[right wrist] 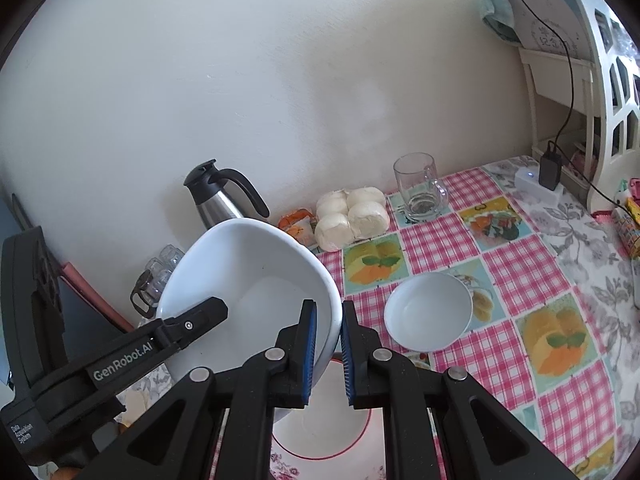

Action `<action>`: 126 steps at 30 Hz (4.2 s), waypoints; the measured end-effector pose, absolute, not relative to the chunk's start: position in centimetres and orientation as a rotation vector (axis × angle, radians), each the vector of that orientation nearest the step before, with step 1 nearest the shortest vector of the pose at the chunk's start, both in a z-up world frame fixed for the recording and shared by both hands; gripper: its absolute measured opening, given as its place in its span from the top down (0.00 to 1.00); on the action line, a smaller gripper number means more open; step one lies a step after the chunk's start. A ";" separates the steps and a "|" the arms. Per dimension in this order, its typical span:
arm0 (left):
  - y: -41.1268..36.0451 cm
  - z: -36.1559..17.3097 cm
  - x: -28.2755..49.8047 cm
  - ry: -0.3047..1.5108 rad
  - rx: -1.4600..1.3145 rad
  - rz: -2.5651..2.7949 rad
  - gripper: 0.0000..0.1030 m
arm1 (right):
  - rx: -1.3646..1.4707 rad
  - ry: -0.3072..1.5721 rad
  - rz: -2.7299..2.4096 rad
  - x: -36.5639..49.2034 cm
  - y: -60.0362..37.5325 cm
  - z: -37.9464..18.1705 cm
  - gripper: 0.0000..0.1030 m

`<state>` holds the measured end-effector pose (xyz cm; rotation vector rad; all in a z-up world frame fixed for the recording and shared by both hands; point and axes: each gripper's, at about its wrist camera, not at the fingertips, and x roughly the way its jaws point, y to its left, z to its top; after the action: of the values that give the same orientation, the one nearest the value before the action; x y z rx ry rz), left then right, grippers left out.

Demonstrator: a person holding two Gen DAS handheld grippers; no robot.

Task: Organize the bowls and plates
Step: 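Lift the white square bowl with both tools and carry it to the basin, then lower the white square bowl into the red-rimmed bowl in the basin, then open both tools to release the white square bowl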

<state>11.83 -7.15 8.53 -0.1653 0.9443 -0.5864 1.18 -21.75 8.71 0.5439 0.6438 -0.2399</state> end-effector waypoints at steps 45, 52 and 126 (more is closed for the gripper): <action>-6.2 0.8 12.0 1.172 -0.098 -0.464 0.83 | 0.554 0.935 -0.251 3.4 -20.3 1.7 0.84; -6.2 0.0 12.2 1.196 -0.085 -0.449 0.83 | 0.557 0.963 -0.249 3.8 -20.3 1.0 0.84; -3.8 0.4 13.0 1.135 -0.081 -0.281 0.21 | 0.511 0.959 -0.328 3.9 -20.8 1.1 0.28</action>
<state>12.98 -3.82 0.39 -0.0810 1.1347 -0.2811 3.92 -20.85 1.14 0.5109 0.9590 -0.3280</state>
